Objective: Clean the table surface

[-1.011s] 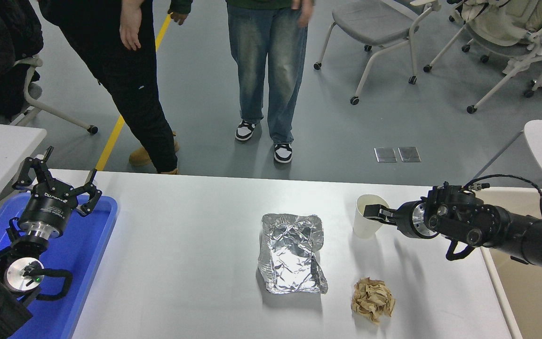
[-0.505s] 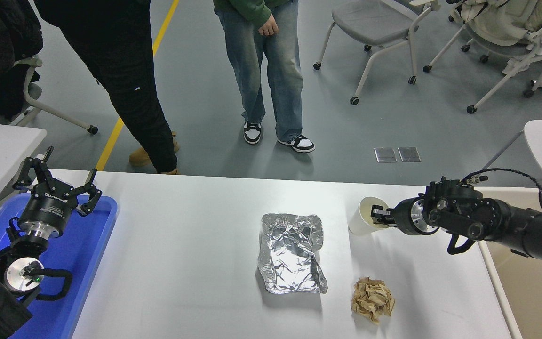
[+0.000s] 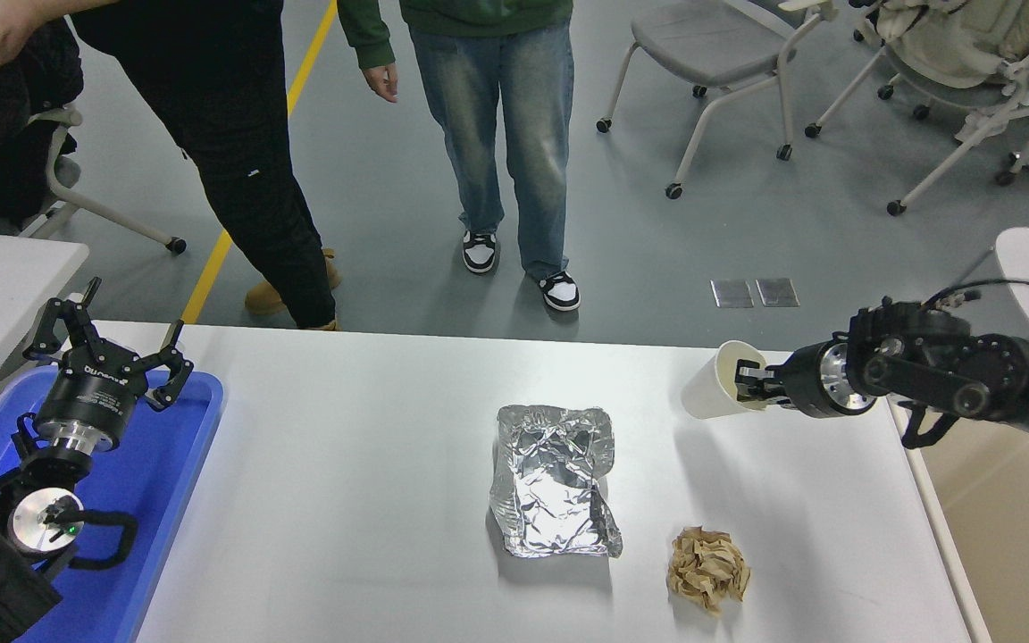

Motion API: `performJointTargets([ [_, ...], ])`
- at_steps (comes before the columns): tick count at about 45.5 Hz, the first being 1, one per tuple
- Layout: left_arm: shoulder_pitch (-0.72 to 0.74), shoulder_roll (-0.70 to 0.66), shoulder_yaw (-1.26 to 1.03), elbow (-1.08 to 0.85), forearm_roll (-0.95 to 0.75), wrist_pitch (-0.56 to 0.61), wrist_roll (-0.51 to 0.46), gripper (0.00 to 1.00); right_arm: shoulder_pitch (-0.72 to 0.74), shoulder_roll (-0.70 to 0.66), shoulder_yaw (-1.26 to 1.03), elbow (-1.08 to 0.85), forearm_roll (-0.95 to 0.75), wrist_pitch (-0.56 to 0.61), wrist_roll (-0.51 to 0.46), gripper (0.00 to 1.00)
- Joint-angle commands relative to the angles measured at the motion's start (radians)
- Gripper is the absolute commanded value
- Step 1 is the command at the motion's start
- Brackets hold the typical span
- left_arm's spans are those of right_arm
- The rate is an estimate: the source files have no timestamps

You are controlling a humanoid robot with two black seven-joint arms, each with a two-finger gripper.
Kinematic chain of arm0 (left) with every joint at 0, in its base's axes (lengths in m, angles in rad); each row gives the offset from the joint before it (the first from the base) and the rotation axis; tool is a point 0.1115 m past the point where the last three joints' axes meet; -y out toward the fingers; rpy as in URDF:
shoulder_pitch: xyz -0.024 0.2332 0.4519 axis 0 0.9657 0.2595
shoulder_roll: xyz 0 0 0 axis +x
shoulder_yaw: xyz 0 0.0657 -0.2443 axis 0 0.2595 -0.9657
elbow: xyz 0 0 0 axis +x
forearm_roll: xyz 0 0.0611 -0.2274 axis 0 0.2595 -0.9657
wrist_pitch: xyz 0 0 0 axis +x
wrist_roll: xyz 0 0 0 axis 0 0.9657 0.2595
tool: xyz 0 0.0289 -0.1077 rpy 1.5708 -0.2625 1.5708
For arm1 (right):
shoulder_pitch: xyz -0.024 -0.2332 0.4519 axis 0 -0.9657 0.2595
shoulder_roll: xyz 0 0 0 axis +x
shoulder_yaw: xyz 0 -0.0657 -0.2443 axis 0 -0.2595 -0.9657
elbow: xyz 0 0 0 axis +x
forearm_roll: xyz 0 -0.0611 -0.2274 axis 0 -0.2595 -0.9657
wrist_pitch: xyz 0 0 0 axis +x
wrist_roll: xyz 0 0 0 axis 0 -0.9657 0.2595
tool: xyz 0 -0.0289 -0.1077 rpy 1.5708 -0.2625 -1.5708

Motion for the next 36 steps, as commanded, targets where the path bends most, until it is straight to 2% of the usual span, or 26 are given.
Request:
performJointTargets([
  [1,0.000,0.001,0.000,0.001,0.000,0.001,0.000,1.00,0.133,-0.218,0.000,0.170,-0.009,0.100,0.000,0.00],
  [17,0.000,0.000,0.000,-0.001,0.000,0.000,0.000,1.00,0.326,-0.453,0.005,0.266,-0.054,0.272,0.000,0.00],
  [36,0.000,0.000,0.001,-0.001,0.000,0.001,0.000,1.00,0.382,-0.522,0.016,0.264,-0.087,0.357,-0.001,0.00],
])
